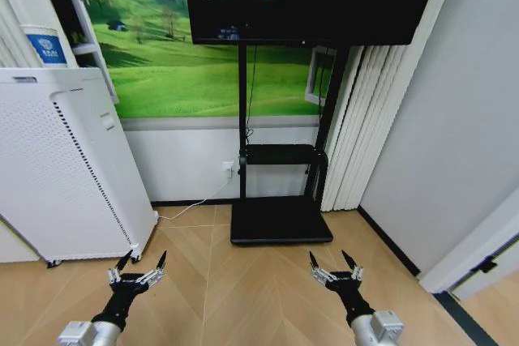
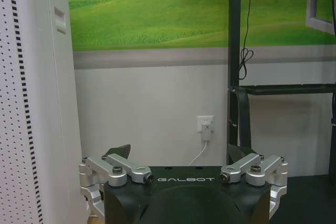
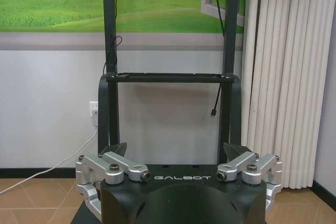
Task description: Pick up the trash bin and place the garbage on the floor into it.
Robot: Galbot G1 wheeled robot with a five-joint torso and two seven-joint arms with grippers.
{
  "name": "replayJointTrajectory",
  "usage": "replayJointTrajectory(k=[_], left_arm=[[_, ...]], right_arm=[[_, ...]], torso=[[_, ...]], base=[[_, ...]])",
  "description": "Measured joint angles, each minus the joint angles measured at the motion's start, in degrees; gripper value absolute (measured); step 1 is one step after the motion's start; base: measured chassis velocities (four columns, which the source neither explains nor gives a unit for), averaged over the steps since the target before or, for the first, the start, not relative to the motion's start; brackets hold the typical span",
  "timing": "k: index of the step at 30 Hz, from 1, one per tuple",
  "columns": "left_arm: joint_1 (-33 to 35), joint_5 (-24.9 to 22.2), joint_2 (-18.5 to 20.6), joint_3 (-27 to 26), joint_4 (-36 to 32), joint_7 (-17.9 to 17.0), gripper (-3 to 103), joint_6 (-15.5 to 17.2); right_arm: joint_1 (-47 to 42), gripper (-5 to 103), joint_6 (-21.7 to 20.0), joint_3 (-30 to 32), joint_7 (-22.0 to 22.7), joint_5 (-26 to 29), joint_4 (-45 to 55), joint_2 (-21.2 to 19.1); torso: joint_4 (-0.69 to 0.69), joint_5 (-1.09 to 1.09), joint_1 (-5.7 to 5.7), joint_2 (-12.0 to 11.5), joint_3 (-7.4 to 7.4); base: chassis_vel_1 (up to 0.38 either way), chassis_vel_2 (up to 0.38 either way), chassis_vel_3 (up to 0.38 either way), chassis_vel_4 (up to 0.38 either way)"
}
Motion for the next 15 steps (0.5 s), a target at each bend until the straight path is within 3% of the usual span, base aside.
replayJointTrajectory(k=[15], left_arm=[[0.0, 0.0, 0.0, 0.0, 0.0, 0.0, 100, 0.0]], right_arm=[[0.0, 100, 0.0, 0.0, 0.0, 0.0, 0.0, 0.0]], torso=[[0.0, 0.0, 1.12, 3.5, 2.4]], base=[[0.0, 0.0, 0.0, 0.0]])
